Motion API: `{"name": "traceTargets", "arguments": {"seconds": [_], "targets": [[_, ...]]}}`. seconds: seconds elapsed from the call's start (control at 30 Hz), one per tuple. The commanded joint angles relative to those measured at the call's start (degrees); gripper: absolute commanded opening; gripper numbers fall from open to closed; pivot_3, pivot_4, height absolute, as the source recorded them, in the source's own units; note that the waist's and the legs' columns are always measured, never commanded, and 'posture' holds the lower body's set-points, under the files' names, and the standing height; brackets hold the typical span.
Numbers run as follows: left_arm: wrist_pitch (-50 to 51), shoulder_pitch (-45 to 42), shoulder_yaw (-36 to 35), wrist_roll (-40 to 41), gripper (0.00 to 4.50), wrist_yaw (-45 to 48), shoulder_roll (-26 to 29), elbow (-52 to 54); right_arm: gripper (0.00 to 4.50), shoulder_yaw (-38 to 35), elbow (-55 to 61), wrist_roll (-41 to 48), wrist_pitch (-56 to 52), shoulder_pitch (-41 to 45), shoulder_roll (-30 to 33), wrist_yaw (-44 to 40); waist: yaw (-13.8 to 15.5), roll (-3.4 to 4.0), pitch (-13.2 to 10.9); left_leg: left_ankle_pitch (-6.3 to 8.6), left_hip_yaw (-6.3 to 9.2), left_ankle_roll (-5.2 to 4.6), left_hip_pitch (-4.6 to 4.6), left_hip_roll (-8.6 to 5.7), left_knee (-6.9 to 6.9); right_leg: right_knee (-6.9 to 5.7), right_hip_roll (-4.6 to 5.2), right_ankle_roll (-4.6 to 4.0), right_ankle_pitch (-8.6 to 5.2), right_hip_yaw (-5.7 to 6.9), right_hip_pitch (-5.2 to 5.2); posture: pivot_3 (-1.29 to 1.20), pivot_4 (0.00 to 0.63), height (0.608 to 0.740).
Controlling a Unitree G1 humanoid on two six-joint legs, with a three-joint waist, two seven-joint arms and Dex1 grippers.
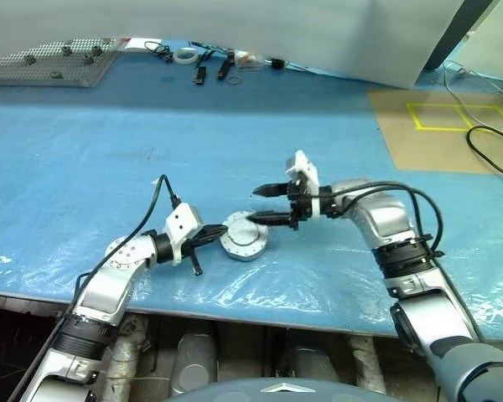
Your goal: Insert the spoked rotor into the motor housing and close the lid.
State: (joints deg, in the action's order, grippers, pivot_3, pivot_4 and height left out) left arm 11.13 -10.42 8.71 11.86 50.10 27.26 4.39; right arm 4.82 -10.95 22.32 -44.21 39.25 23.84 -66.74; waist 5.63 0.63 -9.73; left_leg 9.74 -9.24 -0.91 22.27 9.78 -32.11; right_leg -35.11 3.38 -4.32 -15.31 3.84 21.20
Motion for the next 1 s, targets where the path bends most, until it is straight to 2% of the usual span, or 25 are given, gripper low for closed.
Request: {"name": "traceTargets", "arguments": {"seconds": [0.03,0.13,0.33,0.57,1.0], "targets": [[4.75,1.33,2.03,0.15,0.00,-0.29,0.56,4.78,4.48,-10.45,-3.68,9.78,-16.31,1.59,1.37,3.51,-0.01,0.00,0.00,0.00,0.00,0.01,-0.01,0.00,0.00,0.02,0.00,0.00,0.00,0.00,-0.01,0.00,0.150,0.740],[7.50,1.81,1.68,0.66,0.00,-0.79,1.23,8.00,4.48,-11.70,-5.01,11.11,-23.87,-1.32,2.66,6.57,-0.04,0.00,0.00,-0.03,0.00,0.07,-0.01,0.01,0.05,0.09,-0.01,0.00,0.00,0.02,-0.02,0.00,0.150,0.740],[11.15,1.65,0.78,1.62,0.00,-1.46,2.00,11.26,4.48,-9.56,3.77,16.50,-35.21,-10.09,1.67,9.44,-0.10,0.10,-0.06,-0.17,0.00,0.17,0.06,0.04,0.33,0.21,-0.07,0.01,0.00,0.08,0.12,0.00,0.150,0.740],[11.95,0.22,0.12,1.70,0.00,-1.51,2.45,10.30,4.48,-6.28,5.51,16.56,-34.32,-13.20,-0.87,12.48,-0.14,0.10,-0.06,-0.10,-0.01,0.33,0.03,0.03,0.33,0.26,-0.06,0.01,0.01,0.07,0.11,0.00,0.150,0.740],[0.59,1.64,1.22,-0.99,0.00,0.22,2.46,-1.47,4.48,-5.40,1.90,14.58,-26.45,-9.97,-6.27,18.26,-0.28,0.10,-0.05,-0.13,-0.02,0.43,-0.36,0.03,0.43,0.25,-0.06,0.02,0.01,0.04,-0.14,0.00,0.150,0.740]]}}
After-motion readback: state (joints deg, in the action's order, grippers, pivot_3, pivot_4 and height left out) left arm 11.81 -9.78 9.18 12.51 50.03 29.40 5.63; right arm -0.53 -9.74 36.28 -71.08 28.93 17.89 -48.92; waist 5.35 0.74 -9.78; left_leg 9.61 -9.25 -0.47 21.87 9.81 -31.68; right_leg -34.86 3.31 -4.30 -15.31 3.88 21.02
